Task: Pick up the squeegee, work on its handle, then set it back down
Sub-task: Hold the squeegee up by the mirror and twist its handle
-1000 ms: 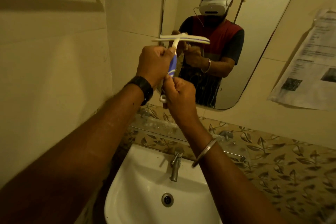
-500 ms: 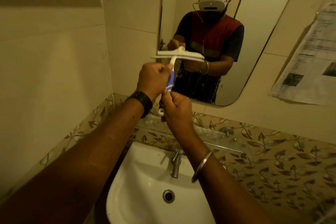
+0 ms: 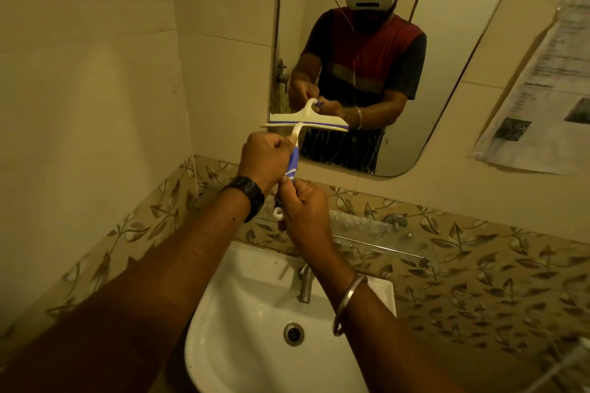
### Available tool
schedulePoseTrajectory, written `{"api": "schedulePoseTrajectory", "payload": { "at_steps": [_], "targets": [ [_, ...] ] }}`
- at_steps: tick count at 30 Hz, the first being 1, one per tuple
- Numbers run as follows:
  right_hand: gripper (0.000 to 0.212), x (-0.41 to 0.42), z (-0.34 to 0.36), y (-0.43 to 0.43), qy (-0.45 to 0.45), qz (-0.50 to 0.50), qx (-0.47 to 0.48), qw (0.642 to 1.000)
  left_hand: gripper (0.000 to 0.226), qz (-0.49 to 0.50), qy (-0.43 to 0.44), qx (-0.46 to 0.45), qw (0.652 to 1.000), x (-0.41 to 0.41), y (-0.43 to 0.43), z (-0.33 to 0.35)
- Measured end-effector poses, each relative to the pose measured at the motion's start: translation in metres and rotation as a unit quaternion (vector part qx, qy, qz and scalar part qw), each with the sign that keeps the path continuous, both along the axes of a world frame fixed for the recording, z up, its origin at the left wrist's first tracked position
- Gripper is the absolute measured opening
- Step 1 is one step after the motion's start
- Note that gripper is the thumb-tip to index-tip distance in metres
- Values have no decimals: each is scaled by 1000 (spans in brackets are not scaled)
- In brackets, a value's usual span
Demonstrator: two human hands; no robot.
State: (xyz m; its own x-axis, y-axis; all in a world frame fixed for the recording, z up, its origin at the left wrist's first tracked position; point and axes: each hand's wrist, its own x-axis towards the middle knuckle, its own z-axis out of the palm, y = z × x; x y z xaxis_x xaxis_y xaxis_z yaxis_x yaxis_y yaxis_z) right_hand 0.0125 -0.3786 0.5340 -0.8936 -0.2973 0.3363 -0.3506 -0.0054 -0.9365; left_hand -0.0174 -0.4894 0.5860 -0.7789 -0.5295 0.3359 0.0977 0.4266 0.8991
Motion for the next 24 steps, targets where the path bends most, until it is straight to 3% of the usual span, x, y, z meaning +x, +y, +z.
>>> {"api": "schedulePoseTrajectory", "payload": {
  "at_steps": [8,17,24],
  "targets": [
    [47,-18,50,-8,83,2,16,996,46,21,97,-9,995,-4,-12,48],
    [41,-9,-11,16,2,7,68,998,44,8,8,8,1000,3,11,-17],
    [44,-16,54,31,98,-19,26,995,46,-9,115,-27,993,-1,30,59]
  ]
}}
